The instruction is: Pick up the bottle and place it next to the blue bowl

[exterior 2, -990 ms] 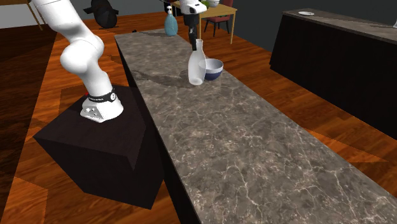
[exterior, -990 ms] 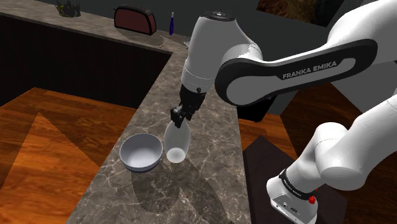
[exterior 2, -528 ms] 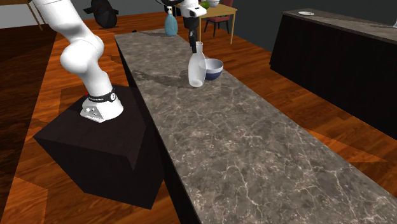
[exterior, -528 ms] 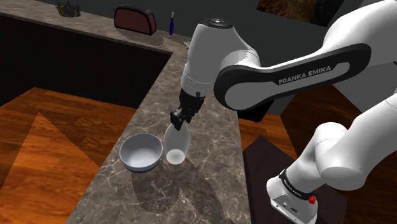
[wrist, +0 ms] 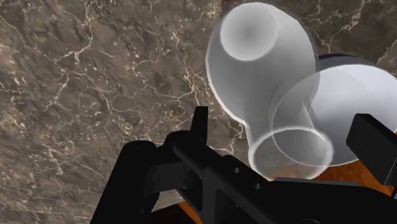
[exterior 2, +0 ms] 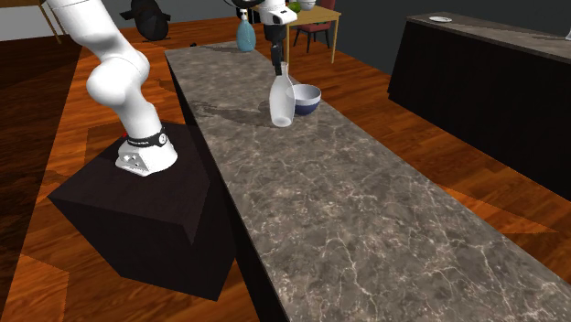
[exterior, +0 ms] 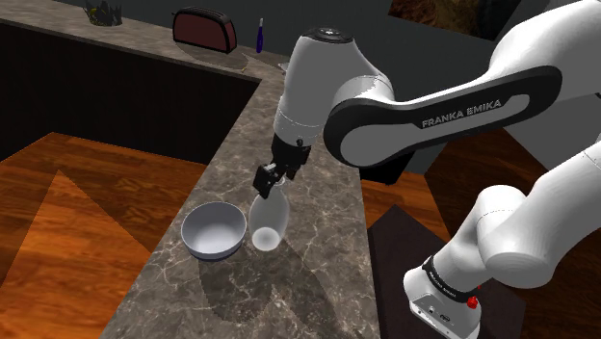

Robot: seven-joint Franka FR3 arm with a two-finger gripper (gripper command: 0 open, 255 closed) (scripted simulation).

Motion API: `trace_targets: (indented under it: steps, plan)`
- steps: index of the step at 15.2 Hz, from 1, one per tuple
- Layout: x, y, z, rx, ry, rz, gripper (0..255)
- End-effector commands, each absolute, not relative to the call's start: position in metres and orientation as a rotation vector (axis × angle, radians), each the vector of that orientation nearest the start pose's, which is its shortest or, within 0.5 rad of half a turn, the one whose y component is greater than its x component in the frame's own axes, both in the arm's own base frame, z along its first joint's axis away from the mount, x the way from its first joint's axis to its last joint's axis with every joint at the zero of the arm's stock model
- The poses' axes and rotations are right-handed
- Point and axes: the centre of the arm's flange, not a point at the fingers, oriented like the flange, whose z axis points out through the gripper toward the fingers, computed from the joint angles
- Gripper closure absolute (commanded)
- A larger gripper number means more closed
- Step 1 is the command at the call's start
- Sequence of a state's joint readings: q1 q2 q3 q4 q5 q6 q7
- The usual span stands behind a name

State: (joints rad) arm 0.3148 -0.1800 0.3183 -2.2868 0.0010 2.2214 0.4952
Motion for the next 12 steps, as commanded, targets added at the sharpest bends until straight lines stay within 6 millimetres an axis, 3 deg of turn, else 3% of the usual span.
trace_targets:
  steps: [1, 4, 12]
  plan:
    - [0.398, 0.297, 0.446, -3.119, -0.212, -0.186, 0]
    - [0.393, 0.296, 0.482, -3.119, -0.212, -0.186, 0]
    - [0.393, 0.296, 0.482, -3.119, -0.212, -0.186, 0]
